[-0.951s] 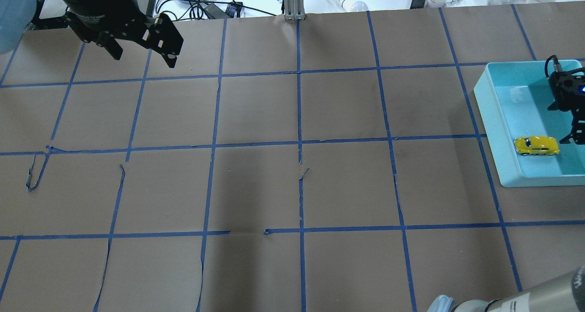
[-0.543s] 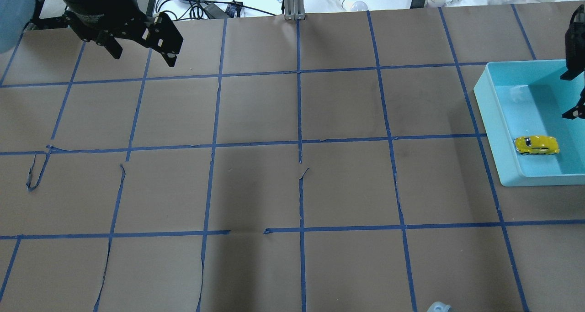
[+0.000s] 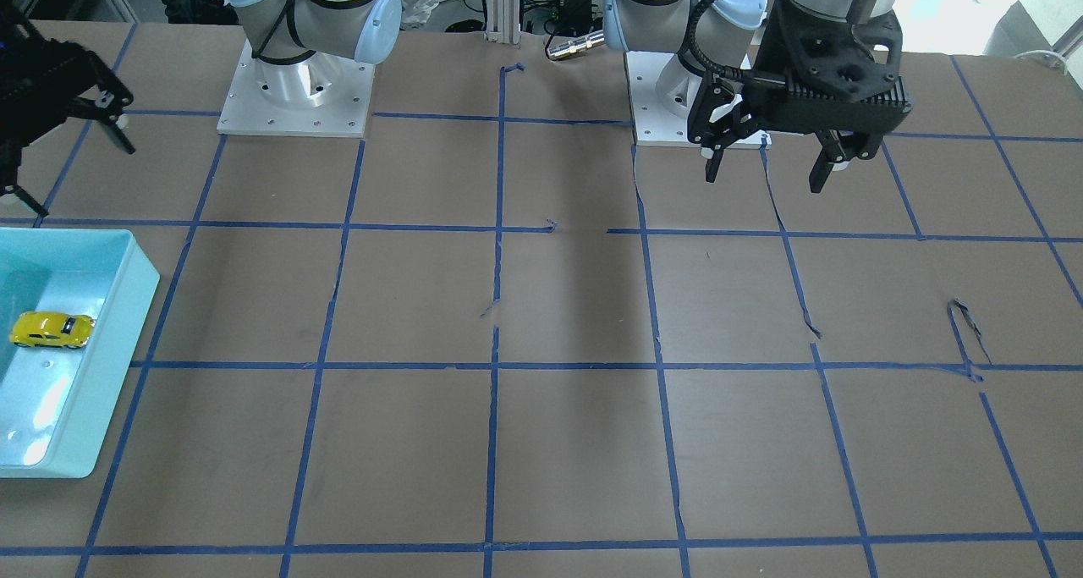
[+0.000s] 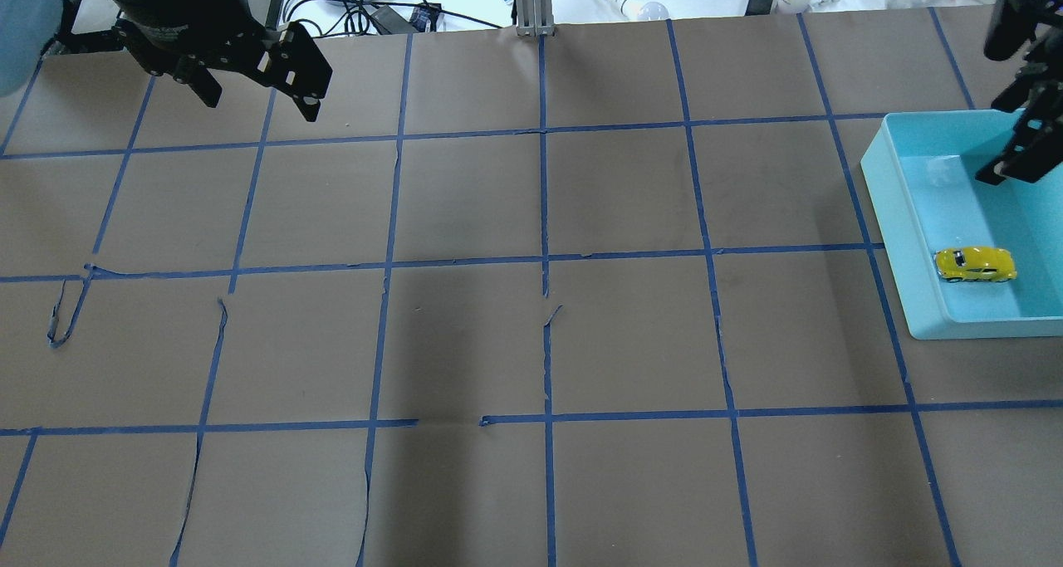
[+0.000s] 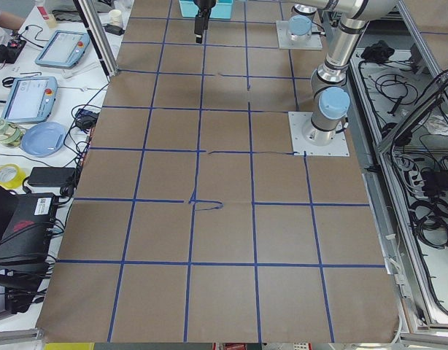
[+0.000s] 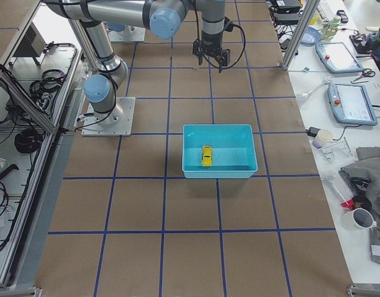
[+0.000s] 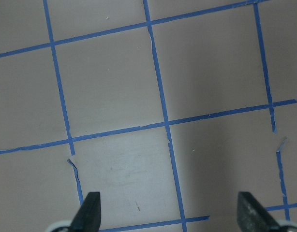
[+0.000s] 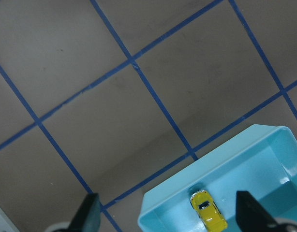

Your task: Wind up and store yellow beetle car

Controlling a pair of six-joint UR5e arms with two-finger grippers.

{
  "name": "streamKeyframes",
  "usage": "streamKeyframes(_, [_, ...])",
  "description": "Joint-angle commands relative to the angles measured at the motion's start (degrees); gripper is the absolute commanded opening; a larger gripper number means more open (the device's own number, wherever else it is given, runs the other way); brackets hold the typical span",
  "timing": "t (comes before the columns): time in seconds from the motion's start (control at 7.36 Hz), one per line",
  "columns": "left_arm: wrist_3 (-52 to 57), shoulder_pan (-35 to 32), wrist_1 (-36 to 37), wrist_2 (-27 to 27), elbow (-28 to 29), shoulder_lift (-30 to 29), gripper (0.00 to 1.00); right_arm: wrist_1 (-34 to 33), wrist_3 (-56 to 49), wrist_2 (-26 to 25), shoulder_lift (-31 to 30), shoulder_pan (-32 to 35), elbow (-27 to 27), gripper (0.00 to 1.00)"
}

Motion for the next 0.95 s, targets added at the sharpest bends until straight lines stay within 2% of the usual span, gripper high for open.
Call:
streamKeyframes(0.0, [0.0, 0.2, 0.0, 0.0, 0.1, 0.0, 1.00, 3.0, 24.0, -0.6, 0.5, 10.0, -3.4, 1.00])
streamKeyframes(0.27, [0.0, 0.1, 0.0, 0.1, -0.1, 0.0, 1.00, 2.7, 45.2, -0.4, 2.1, 14.6, -3.2, 1.00])
streamKeyframes(0.54, [0.0, 0.0, 0.0, -0.4, 0.1, 0.0, 1.00, 2.4, 60.3, 0.3, 3.1, 15.1, -2.9, 1.00])
streamKeyframes(0.81, [0.0, 0.6, 0.0, -2.5, 0.1, -0.1, 1.00, -1.2, 62.8, -0.5, 3.5, 15.1, -2.8, 1.00])
